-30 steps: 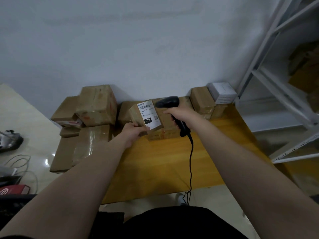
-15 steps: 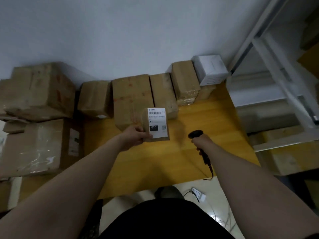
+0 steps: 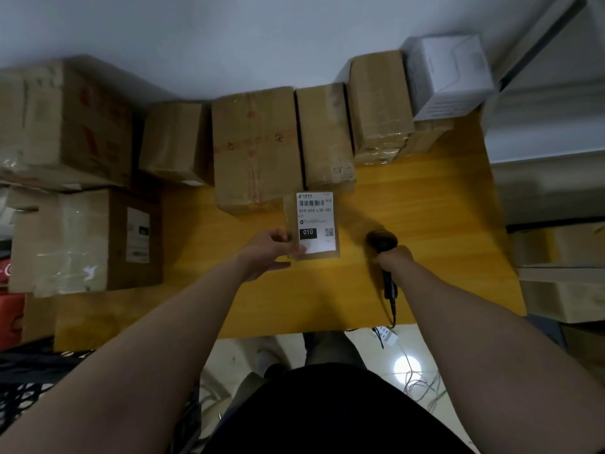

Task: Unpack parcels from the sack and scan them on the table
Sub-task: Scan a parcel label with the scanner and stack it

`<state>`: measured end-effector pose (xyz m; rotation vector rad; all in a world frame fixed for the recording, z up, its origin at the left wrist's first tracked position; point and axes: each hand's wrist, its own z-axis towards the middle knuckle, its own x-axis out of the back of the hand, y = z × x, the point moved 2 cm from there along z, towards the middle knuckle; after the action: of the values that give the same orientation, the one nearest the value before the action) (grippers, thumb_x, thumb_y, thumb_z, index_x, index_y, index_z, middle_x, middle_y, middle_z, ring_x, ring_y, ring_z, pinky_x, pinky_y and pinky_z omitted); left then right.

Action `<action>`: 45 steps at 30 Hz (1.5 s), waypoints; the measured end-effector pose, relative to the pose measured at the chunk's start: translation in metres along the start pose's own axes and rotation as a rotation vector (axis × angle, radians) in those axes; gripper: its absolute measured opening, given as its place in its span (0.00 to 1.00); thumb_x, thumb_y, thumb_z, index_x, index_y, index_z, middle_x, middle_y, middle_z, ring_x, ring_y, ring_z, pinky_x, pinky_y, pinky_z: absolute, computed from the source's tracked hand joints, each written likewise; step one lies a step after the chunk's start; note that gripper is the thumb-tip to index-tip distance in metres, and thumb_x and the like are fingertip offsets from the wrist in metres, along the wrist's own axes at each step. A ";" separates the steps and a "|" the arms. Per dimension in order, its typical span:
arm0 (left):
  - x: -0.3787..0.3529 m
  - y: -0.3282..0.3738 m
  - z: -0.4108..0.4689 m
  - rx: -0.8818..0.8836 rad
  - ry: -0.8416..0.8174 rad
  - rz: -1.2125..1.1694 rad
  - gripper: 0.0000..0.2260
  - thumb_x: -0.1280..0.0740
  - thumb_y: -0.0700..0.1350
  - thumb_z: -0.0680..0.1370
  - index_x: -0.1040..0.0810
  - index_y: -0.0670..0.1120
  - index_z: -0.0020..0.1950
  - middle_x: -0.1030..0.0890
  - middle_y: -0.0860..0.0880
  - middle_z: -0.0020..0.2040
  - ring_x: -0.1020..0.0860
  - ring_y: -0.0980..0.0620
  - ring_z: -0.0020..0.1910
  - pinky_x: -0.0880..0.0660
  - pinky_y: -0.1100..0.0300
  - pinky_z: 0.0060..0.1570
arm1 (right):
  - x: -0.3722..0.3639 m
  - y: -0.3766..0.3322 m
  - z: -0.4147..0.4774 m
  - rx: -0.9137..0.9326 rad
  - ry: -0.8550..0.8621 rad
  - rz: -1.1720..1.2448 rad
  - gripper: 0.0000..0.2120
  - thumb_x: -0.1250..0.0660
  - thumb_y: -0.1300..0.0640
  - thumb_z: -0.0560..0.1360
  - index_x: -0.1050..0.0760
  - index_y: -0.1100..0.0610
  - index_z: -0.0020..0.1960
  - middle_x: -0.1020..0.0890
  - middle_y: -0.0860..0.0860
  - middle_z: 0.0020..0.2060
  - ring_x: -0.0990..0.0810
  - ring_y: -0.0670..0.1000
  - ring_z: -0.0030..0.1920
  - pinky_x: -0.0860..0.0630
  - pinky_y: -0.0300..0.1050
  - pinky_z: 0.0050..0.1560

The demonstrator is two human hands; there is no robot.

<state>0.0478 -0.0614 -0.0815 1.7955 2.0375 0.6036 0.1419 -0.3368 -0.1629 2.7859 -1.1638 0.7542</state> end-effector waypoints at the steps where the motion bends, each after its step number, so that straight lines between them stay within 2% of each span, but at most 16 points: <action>1: 0.001 0.000 -0.003 -0.007 0.004 0.004 0.16 0.23 0.38 0.74 0.31 0.47 0.42 0.17 0.44 0.60 0.18 0.44 0.60 0.19 0.46 0.58 | 0.000 0.001 0.000 0.004 0.014 -0.015 0.19 0.30 0.63 0.79 0.28 0.65 0.68 0.25 0.59 0.44 0.23 0.59 0.45 0.25 0.52 0.45; 3: 0.001 -0.001 -0.011 -0.026 0.009 0.001 0.16 0.23 0.38 0.75 0.31 0.46 0.42 0.17 0.44 0.59 0.19 0.43 0.60 0.20 0.43 0.60 | 0.001 0.000 -0.007 0.010 0.050 -0.040 0.18 0.32 0.63 0.79 0.28 0.64 0.68 0.23 0.59 0.47 0.22 0.59 0.46 0.24 0.52 0.44; 4: 0.001 -0.002 -0.017 -0.035 0.012 0.001 0.15 0.24 0.38 0.75 0.31 0.46 0.43 0.17 0.44 0.59 0.19 0.44 0.60 0.20 0.43 0.61 | 0.001 -0.002 -0.012 0.017 0.086 -0.071 0.18 0.33 0.61 0.80 0.28 0.63 0.68 0.22 0.61 0.54 0.21 0.61 0.53 0.24 0.54 0.49; 6: 0.002 -0.004 -0.029 -0.055 0.018 0.008 0.15 0.24 0.39 0.75 0.30 0.46 0.44 0.17 0.44 0.59 0.19 0.45 0.60 0.20 0.42 0.61 | 0.002 -0.012 -0.028 0.016 0.193 -0.167 0.18 0.34 0.56 0.81 0.28 0.61 0.68 0.28 0.60 0.69 0.28 0.62 0.66 0.30 0.53 0.59; 9: 0.007 -0.011 -0.055 -0.089 0.029 0.013 0.14 0.24 0.39 0.75 0.31 0.46 0.45 0.17 0.43 0.59 0.19 0.45 0.59 0.20 0.42 0.61 | -0.002 -0.026 -0.061 0.065 0.295 -0.216 0.16 0.35 0.51 0.82 0.26 0.59 0.65 0.36 0.58 0.75 0.35 0.62 0.71 0.35 0.52 0.62; 12: 0.014 -0.035 -0.087 -0.127 0.033 0.003 0.14 0.24 0.39 0.75 0.30 0.45 0.46 0.17 0.43 0.58 0.18 0.46 0.58 0.20 0.41 0.61 | -0.019 -0.022 -0.096 0.341 0.270 -0.138 0.15 0.39 0.51 0.84 0.21 0.58 0.64 0.24 0.58 0.66 0.29 0.63 0.67 0.32 0.52 0.59; 14: 0.021 -0.060 -0.111 -0.161 0.040 -0.008 0.14 0.24 0.40 0.76 0.29 0.44 0.50 0.16 0.44 0.57 0.18 0.47 0.58 0.20 0.42 0.60 | -0.041 -0.011 -0.130 0.552 0.189 0.010 0.16 0.41 0.50 0.84 0.18 0.57 0.54 0.16 0.57 0.52 0.19 0.60 0.55 0.27 0.48 0.48; 15: 0.024 -0.074 -0.124 -0.177 0.046 -0.020 0.14 0.24 0.40 0.76 0.29 0.44 0.51 0.16 0.44 0.58 0.18 0.46 0.58 0.19 0.41 0.60 | -0.054 -0.003 -0.151 0.615 0.134 0.073 0.17 0.41 0.47 0.84 0.18 0.55 0.50 0.15 0.54 0.48 0.18 0.56 0.50 0.26 0.46 0.43; 17: 0.030 -0.106 -0.151 -0.201 0.048 -0.072 0.14 0.23 0.40 0.75 0.29 0.46 0.47 0.16 0.43 0.58 0.18 0.45 0.60 0.19 0.41 0.59 | -0.081 0.015 -0.192 0.691 0.024 0.103 0.19 0.42 0.41 0.84 0.19 0.50 0.48 0.15 0.49 0.47 0.18 0.53 0.48 0.24 0.47 0.44; 21: 0.046 -0.168 -0.202 -0.244 0.049 -0.163 0.14 0.23 0.41 0.74 0.29 0.49 0.43 0.15 0.46 0.59 0.17 0.45 0.59 0.18 0.42 0.56 | -0.133 0.056 -0.260 0.755 -0.157 0.084 0.18 0.41 0.34 0.80 0.21 0.45 0.51 0.16 0.47 0.50 0.16 0.53 0.48 0.19 0.53 0.52; 24: 0.052 -0.211 -0.238 -0.242 0.062 -0.211 0.12 0.23 0.42 0.74 0.24 0.46 0.52 0.15 0.46 0.59 0.16 0.46 0.57 0.16 0.47 0.50 | -0.161 0.090 -0.300 0.791 -0.177 0.029 0.17 0.36 0.35 0.79 0.25 0.45 0.59 0.17 0.44 0.53 0.15 0.52 0.49 0.17 0.55 0.53; 28: 0.050 -0.256 -0.286 -0.247 0.060 -0.261 0.20 0.25 0.42 0.75 0.24 0.42 0.65 0.17 0.44 0.61 0.16 0.43 0.58 0.18 0.53 0.47 | -0.186 0.138 -0.343 0.801 -0.183 0.050 0.18 0.33 0.36 0.78 0.30 0.43 0.64 0.19 0.43 0.52 0.16 0.52 0.51 0.17 0.54 0.51; 33: 0.046 -0.311 -0.349 -0.323 0.110 -0.285 0.11 0.25 0.42 0.74 0.22 0.47 0.54 0.15 0.43 0.58 0.15 0.45 0.52 0.20 0.56 0.41 | -0.211 0.196 -0.386 0.833 -0.249 0.118 0.14 0.30 0.38 0.77 0.26 0.42 0.58 0.16 0.48 0.53 0.13 0.58 0.51 0.18 0.60 0.56; 37: 0.040 -0.369 -0.402 -0.384 0.161 -0.366 0.11 0.25 0.40 0.74 0.25 0.50 0.51 0.15 0.45 0.51 0.21 0.42 0.44 0.26 0.58 0.33 | -0.239 0.254 -0.416 0.854 -0.311 0.166 0.15 0.27 0.38 0.75 0.23 0.44 0.56 0.16 0.51 0.55 0.14 0.62 0.54 0.18 0.62 0.57; 40: 0.031 -0.424 -0.436 -0.404 0.210 -0.364 0.12 0.27 0.41 0.74 0.25 0.52 0.53 0.16 0.47 0.47 0.23 0.45 0.38 0.26 0.56 0.36 | -0.267 0.304 -0.430 0.859 -0.367 0.184 0.18 0.26 0.40 0.74 0.22 0.48 0.59 0.16 0.53 0.55 0.14 0.61 0.53 0.17 0.63 0.55; 45: 0.017 -0.524 -0.494 -0.406 0.270 -0.419 0.12 0.29 0.40 0.76 0.25 0.52 0.55 0.16 0.45 0.53 0.23 0.43 0.47 0.23 0.53 0.41 | -0.318 0.380 -0.458 0.859 -0.477 0.183 0.13 0.26 0.43 0.76 0.21 0.48 0.55 0.13 0.47 0.45 0.15 0.57 0.47 0.16 0.61 0.54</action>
<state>-0.6553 -0.1376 0.0559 1.0656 2.1717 1.0748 -0.5002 -0.3044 0.0410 3.7690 -1.4357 0.7550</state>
